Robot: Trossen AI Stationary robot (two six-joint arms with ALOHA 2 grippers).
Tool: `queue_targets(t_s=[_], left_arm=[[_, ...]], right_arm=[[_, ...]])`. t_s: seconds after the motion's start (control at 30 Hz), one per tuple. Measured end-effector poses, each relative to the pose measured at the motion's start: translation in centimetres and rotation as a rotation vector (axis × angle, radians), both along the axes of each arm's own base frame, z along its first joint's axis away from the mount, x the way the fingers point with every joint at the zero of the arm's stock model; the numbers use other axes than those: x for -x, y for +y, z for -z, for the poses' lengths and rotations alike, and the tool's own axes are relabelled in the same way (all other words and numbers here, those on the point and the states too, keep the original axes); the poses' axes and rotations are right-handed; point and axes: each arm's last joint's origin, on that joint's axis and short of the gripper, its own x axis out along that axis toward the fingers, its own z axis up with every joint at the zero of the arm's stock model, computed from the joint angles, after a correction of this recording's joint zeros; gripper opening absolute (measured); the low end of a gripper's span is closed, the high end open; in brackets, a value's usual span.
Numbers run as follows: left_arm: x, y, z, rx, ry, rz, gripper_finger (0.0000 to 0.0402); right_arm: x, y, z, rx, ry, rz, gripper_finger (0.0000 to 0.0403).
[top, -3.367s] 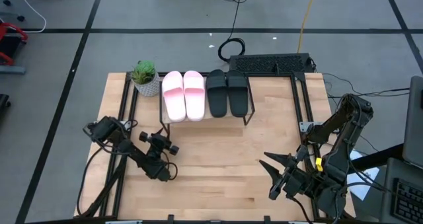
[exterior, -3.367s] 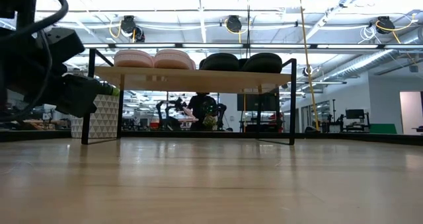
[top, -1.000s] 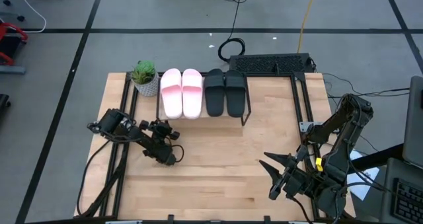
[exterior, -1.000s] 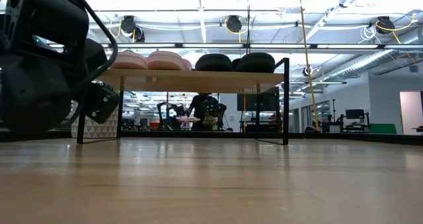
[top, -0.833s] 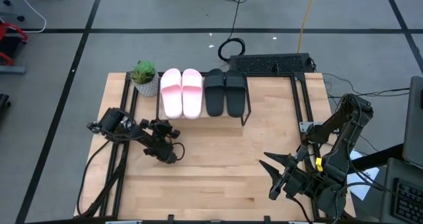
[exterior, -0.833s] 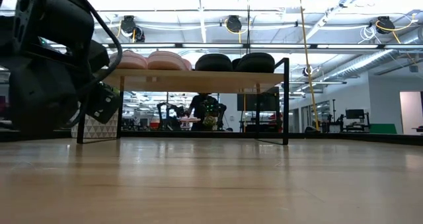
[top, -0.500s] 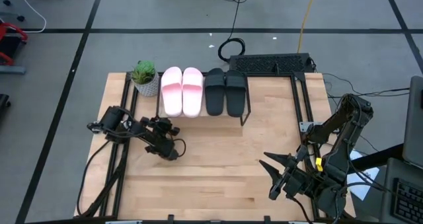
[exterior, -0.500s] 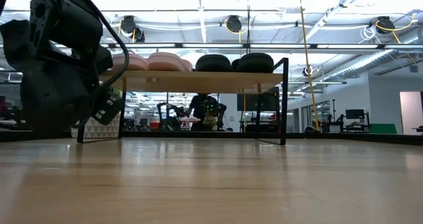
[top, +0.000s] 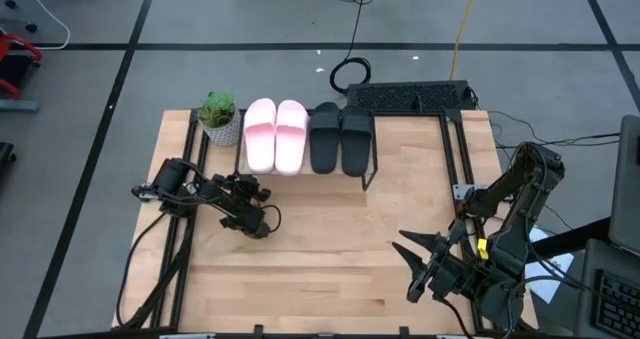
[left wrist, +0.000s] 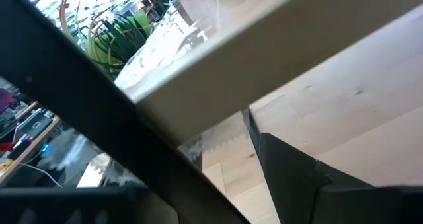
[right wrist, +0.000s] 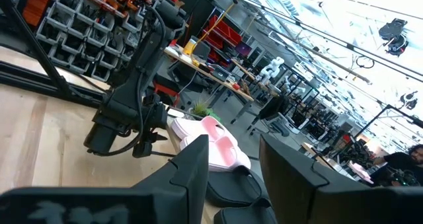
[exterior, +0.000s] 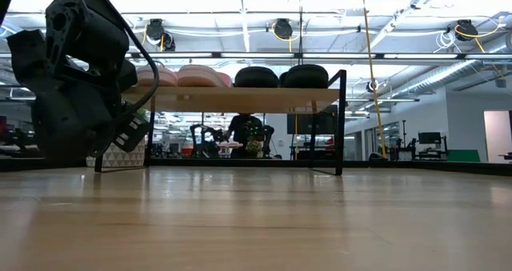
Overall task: Pick and place slides into the shelf
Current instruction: Adjust the shelf
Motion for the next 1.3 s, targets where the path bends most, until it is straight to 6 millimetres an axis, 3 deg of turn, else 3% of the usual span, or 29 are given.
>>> queue_targets(t_s=[1.3], left_arm=[[0.4,-1.5,-0.3,0.016,0.007,0.023,0.0154]], right_arm=[[0.0,0.0,0.0,-0.003,-0.002,0.0,0.0123]])
